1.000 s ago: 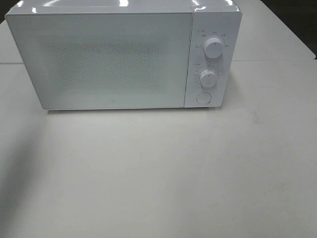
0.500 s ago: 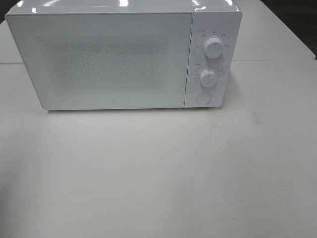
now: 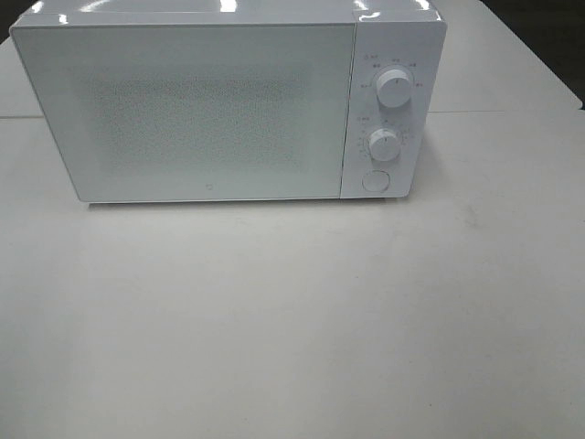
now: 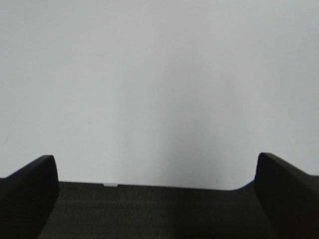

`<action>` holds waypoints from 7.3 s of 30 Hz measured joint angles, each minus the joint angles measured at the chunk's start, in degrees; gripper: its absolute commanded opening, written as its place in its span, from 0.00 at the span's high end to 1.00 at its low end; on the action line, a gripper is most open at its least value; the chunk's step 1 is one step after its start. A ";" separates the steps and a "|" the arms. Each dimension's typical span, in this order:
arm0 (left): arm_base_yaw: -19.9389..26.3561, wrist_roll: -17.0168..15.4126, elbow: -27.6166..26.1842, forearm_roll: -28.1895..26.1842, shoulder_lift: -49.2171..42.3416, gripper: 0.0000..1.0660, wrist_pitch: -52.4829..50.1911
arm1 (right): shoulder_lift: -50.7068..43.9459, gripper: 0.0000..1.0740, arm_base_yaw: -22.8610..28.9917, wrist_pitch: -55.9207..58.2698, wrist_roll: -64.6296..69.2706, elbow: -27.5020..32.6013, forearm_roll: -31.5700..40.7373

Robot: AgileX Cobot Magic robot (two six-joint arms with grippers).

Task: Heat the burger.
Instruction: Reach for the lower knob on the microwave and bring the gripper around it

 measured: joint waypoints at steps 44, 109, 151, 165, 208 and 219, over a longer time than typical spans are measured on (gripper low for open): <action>0.00 2.23 2.46 -2.92 -17.93 0.06 -5.67 | 0.00 0.30 0.00 0.00 0.00 0.00 0.00; 0.00 2.23 2.46 -2.92 -17.93 0.06 -5.90 | 56.84 0.30 0.00 -66.69 3.32 2.41 0.40; 0.00 2.23 2.46 -2.92 -17.93 0.06 -5.96 | 95.11 0.30 30.37 -122.38 -24.12 8.88 59.01; 0.00 2.23 2.46 -2.92 -17.93 0.06 -5.96 | 98.61 0.30 37.36 -123.19 -27.27 3.90 62.40; 0.00 2.23 2.46 -2.92 -17.93 0.06 -5.96 | 109.38 0.30 27.79 -122.04 -24.98 -6.42 55.00; 0.00 2.23 2.46 -2.92 -17.93 0.06 -5.96 | 115.28 0.30 23.78 -120.72 -24.92 -13.81 52.94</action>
